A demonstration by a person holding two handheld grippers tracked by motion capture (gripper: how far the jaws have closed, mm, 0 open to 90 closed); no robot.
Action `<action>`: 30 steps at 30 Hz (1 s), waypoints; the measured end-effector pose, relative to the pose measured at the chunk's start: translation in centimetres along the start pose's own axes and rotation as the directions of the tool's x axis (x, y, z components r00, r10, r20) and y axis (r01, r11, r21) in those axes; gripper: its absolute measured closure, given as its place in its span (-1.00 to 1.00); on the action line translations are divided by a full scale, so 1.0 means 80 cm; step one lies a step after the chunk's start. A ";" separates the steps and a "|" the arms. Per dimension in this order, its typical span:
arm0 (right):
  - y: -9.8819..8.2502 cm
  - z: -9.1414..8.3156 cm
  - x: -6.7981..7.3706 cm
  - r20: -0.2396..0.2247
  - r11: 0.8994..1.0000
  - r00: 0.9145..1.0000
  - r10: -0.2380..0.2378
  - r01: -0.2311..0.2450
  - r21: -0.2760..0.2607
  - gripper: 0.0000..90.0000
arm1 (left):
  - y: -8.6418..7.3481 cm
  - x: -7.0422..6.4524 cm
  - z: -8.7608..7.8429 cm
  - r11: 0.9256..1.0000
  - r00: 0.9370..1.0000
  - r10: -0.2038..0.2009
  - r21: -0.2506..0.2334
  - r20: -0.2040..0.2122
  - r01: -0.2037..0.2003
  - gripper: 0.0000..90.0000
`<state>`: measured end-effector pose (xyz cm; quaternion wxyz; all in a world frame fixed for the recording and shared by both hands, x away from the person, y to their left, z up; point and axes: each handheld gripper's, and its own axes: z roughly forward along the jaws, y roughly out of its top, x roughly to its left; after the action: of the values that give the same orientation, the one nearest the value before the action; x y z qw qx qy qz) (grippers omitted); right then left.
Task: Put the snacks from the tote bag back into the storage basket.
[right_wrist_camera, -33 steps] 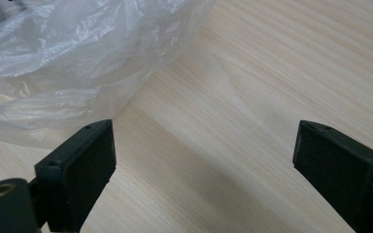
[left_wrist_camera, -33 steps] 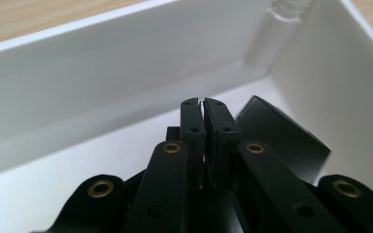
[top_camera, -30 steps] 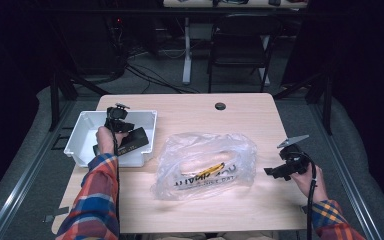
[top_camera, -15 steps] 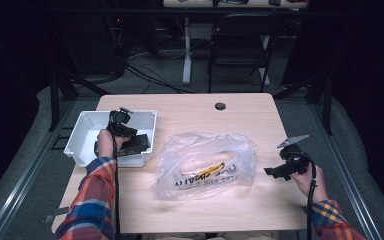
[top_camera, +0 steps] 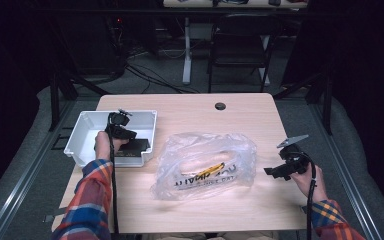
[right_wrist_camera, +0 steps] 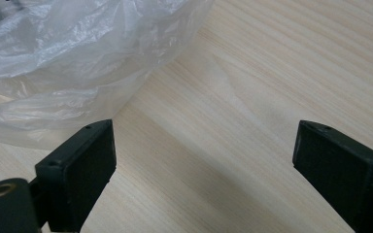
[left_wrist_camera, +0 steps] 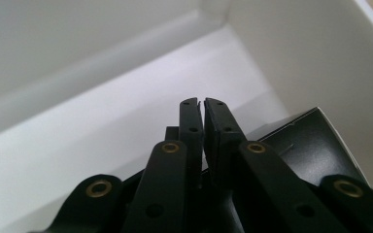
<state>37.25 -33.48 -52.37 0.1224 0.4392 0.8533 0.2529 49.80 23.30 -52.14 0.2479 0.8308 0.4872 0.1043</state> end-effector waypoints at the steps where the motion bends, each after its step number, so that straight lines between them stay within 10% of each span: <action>1: 0.000 0.000 0.000 -0.002 1.000 1.000 0.001 -0.001 -0.001 -0.82 | 0.001 0.000 -0.001 1.000 1.000 0.004 -0.005 -0.004 -0.004 0.86; 14: 0.000 0.000 -0.001 -0.001 1.000 1.000 -0.001 0.001 -0.005 -0.82 | -0.002 -0.009 -0.040 0.991 0.997 -0.020 -0.137 -0.071 0.010 -0.28; 30: 0.001 -0.004 -0.002 0.009 1.000 1.000 -0.004 0.004 -0.001 -0.82 | -0.041 -0.068 -0.107 0.981 0.994 0.054 -0.181 -0.090 -0.070 -0.58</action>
<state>37.23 -33.67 -52.05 0.1268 0.4386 0.8535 0.2511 41.02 22.59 -46.14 0.2993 0.8140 0.4595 0.1916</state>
